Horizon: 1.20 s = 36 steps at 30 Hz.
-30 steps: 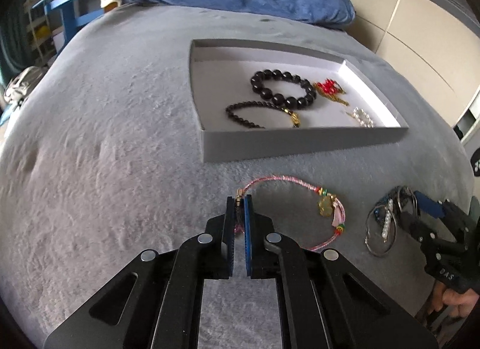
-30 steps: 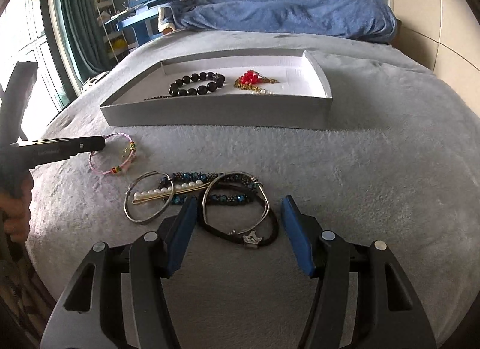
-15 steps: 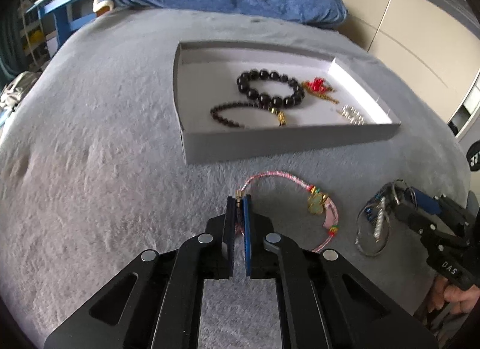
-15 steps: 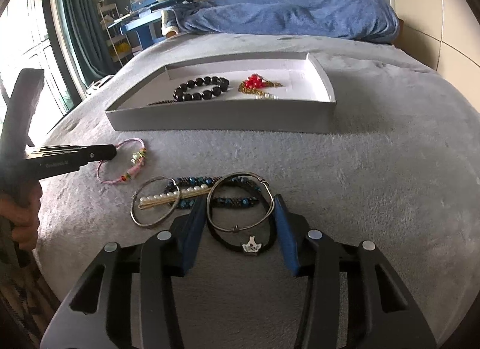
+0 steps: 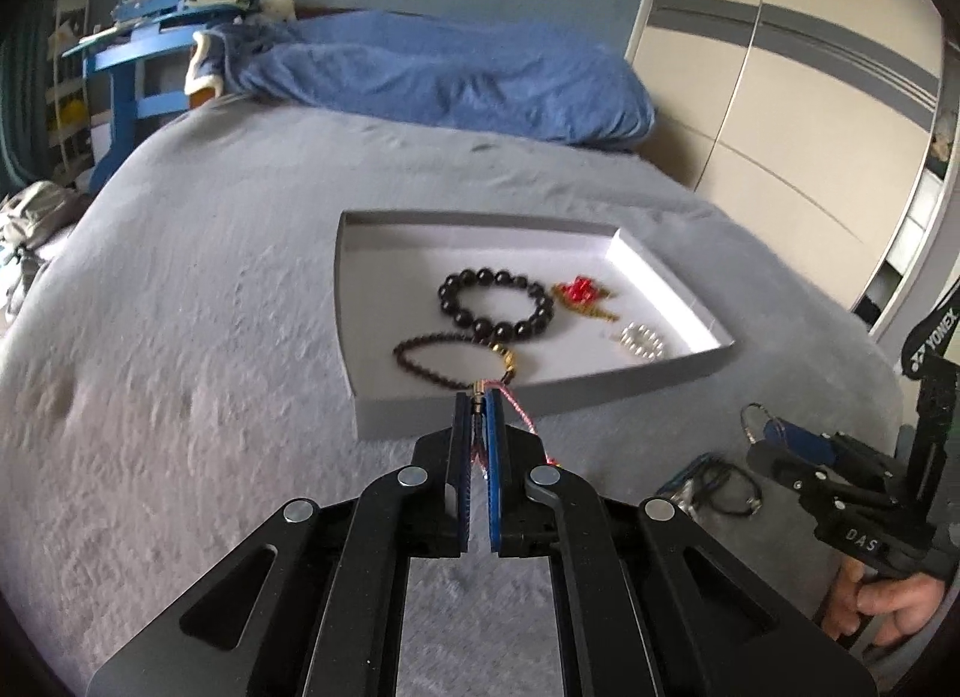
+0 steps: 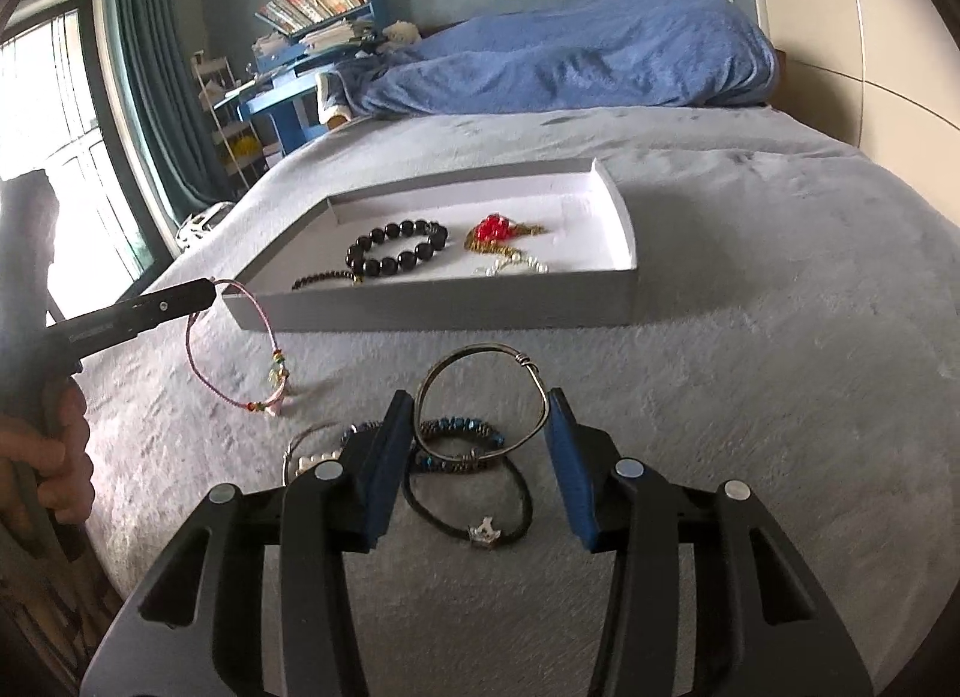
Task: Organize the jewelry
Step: 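Carry the pink bracelet and silver bangle over the white tray with both tools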
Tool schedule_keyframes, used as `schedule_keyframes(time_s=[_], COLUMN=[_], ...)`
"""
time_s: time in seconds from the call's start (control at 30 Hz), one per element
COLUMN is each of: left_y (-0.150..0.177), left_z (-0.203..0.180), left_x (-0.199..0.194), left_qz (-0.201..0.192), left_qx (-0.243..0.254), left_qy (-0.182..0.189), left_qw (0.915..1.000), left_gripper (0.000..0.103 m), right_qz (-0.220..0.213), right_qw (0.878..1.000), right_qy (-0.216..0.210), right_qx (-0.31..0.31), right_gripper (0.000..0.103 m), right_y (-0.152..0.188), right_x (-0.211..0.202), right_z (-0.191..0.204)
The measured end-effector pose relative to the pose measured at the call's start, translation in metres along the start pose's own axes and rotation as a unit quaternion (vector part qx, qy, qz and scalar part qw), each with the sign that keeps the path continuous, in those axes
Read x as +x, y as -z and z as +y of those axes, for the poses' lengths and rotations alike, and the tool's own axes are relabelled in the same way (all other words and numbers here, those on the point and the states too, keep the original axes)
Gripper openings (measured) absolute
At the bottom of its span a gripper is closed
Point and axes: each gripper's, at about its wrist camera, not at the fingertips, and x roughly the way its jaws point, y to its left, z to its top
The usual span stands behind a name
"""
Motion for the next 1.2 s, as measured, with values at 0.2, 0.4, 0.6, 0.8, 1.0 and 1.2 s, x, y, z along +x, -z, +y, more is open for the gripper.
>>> schedule_keyframes(time_s=[0.2,0.4,0.6,0.8,1.0,1.2], left_y=[-0.005,-0.012,-0.024,-0.039,-0.052,-0.061], left_z=[-0.003,-0.008,-0.010,-0.013,-0.013,-0.013], left_x=[-0.004,-0.007,-0.011,-0.012,-0.009,-0.003], left_qz=[-0.015,-0.026,-0.044,-0.061,-0.071,-0.077], left_qx=[0.000,0.006,0.007,0.006,0.004,0.003], left_qy=[0.011,0.021,0.031,0.043,0.053,0.059], left_qw=[0.9998,0.9994,0.9985,0.9972,0.9961,0.9953], left_gripper=[0.005,0.005,0.005,0.005,0.005,0.005], right_qz=[-0.010,-0.015,-0.021,-0.027,-0.030,-0.030], right_qw=[1.000,1.000,1.000,0.999,0.999,0.999], right_qy=[0.000,0.000,-0.002,-0.006,-0.007,-0.012], right_qx=[0.002,-0.002,-0.007,-0.018,-0.034,-0.043], right_gripper=[0.045,0.045,0.045,0.045,0.045,0.045], right_y=[-0.007,-0.015,-0.029,-0.044,-0.061,-0.071], right_x=[-0.002,0.000,0.004,0.009,0.019,0.030], right_z=[-0.001,-0.001,-0.002,0.000,0.002,0.004])
